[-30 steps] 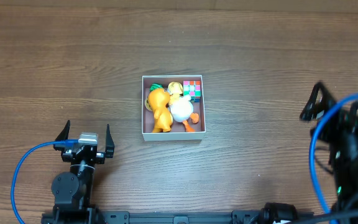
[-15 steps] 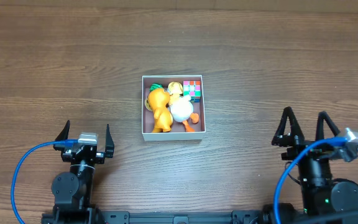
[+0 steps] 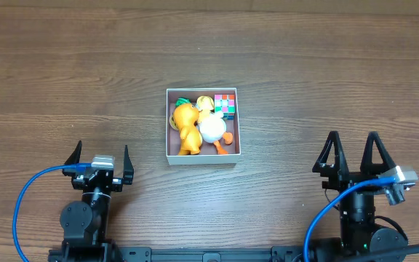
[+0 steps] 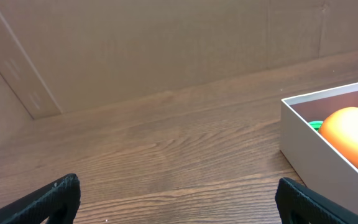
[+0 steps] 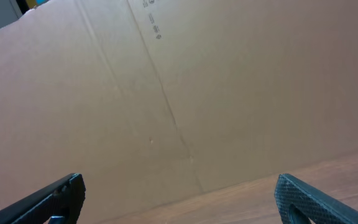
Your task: Pack container
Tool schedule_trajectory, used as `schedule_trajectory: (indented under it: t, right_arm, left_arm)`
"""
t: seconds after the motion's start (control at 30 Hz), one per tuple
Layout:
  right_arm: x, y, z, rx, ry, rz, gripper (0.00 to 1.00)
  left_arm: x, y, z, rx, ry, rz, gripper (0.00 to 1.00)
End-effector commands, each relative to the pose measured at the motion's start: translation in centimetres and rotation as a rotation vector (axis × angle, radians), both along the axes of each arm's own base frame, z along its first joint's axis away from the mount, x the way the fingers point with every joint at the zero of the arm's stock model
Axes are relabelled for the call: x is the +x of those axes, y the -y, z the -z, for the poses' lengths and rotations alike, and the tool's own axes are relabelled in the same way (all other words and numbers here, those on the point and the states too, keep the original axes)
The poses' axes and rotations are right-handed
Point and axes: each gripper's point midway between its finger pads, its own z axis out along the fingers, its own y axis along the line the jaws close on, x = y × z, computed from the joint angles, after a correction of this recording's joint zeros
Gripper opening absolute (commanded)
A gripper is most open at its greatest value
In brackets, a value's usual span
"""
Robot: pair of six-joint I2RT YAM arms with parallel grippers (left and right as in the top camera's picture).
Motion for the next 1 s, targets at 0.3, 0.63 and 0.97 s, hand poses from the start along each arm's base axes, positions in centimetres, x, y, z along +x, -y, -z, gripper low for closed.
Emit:
schedule_trajectory:
  t: [0.3,0.63,0.97]
  right_arm:
    - [-0.1,0.3,2.3,0.007,0.008,0.017,1.0]
    - [1.1,0.1,5.5,0.001,-0.06,0.013,1.0]
    - [1.9,0.1,8.4,-0.005,-0.121,0.013,1.0]
  left_arm:
    - [0.0,-0.4,0.0,-0.01,0.006,-0.02,1.0]
    - [0.0,-0.4,0.0,-0.01,0.006,-0.02,1.0]
    - [0.0,-0.4,0.0,-0.01,0.006,-0.02,1.0]
